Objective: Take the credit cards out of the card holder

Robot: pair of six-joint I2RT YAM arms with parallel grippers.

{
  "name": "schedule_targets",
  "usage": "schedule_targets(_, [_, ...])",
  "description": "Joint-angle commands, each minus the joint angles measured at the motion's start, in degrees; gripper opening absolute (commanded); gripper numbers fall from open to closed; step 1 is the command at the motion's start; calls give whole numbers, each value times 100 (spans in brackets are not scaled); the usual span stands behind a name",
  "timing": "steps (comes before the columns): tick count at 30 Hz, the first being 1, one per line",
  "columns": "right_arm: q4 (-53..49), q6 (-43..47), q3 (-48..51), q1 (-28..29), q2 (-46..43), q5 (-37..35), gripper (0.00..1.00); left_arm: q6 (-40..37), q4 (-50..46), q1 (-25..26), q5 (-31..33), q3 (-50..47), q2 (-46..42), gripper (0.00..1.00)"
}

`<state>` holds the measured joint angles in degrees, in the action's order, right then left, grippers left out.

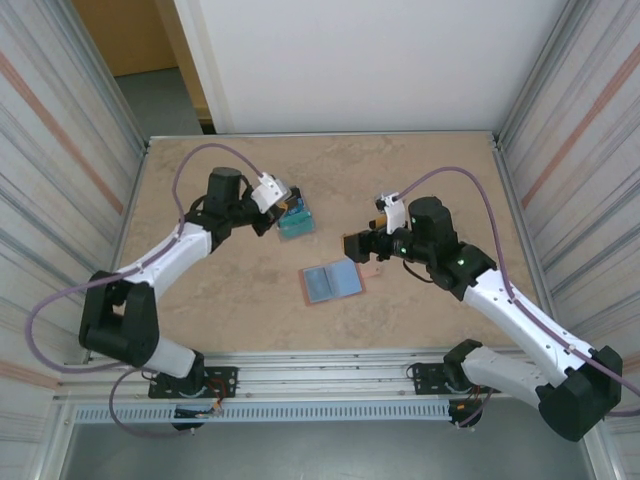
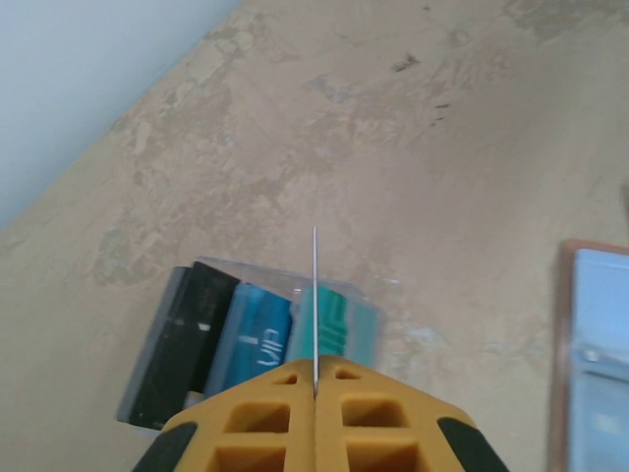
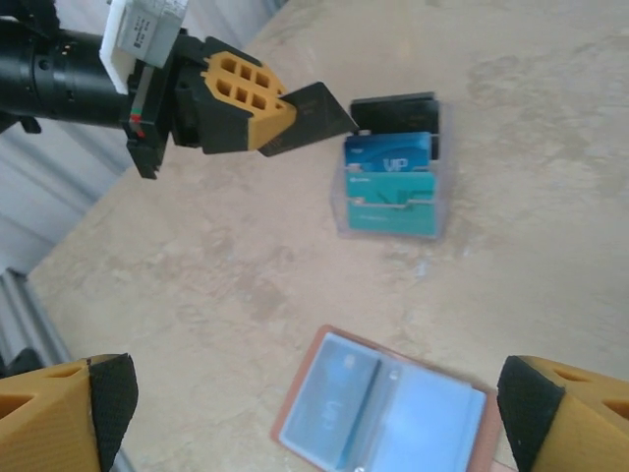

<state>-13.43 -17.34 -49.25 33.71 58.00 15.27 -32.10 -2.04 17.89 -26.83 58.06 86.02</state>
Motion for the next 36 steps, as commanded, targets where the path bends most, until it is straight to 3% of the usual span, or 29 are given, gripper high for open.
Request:
schedule_targets(1, [-78, -282, 80, -40, -91, -560, 99, -434, 415, -209, -399, 288, 310, 0])
schedule_targets(5, [-103, -397, 33, -40, -91, -832, 99, -632, 809, -364, -664, 415, 785, 0])
schedule_targets(14, [-113, -463, -5, -40, -94, -1192, 99, -1056, 431, -435, -859, 1194, 1705, 0])
schedule_targets(36, [-128, -435, -49, -49, -228, -1259, 99, -1413, -59, -611, -1017, 1749, 2418, 0])
